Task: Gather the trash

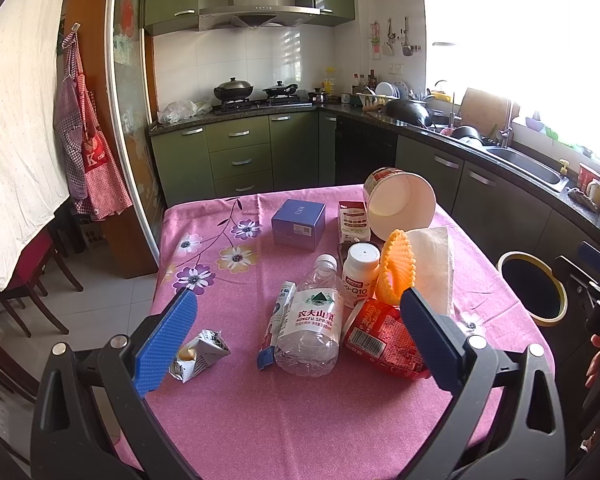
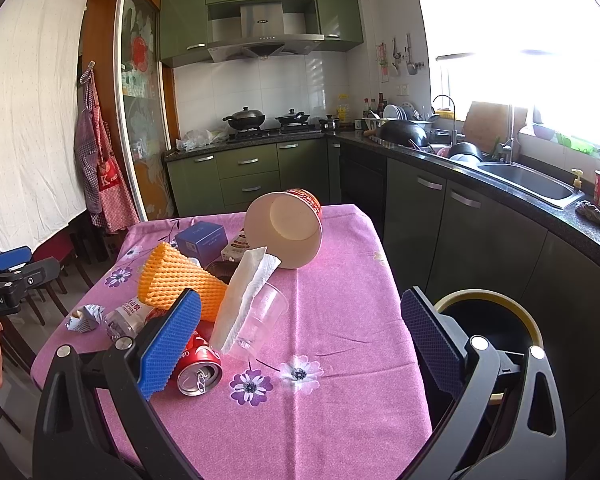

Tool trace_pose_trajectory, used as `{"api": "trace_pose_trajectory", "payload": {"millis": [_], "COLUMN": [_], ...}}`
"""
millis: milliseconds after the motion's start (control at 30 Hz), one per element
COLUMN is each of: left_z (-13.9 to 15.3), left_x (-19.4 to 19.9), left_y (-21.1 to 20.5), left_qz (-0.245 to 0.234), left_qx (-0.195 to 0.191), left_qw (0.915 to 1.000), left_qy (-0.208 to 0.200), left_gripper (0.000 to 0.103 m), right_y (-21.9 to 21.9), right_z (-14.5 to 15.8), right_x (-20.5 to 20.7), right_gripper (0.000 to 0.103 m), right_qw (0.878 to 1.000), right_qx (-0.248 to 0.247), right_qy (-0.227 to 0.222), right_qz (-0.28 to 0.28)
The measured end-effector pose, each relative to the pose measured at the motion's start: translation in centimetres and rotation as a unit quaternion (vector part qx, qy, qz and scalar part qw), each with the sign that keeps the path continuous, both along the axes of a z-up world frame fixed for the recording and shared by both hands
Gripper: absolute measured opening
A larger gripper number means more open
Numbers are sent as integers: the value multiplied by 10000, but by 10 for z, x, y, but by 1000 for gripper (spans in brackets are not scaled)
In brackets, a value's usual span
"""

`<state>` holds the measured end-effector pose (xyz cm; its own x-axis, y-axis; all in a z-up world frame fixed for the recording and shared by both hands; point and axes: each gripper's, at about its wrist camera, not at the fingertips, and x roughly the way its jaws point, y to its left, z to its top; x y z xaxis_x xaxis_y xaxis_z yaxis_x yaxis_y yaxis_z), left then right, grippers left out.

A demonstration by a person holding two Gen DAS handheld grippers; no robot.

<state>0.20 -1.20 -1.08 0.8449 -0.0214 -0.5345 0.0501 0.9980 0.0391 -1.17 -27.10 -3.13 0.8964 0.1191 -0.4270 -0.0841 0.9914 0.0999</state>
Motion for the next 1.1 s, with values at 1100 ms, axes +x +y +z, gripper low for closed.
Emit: {"api": "trace_pose_trajectory", "payload": {"millis": [1100], "left_z": [-1], "left_x": [125], "left_y": [33], "left_qz": [-86], "left_qx": [-12], "left_qw": [9994], "left_qy": [334], "left_gripper": [97], "right_y": [-9], "right_z": [-51], "right_x": [287], "right_gripper": [72], "right_qw": [9936], "right_qx": [-155], "right_qy": [1057], "right_qz": [377]}}
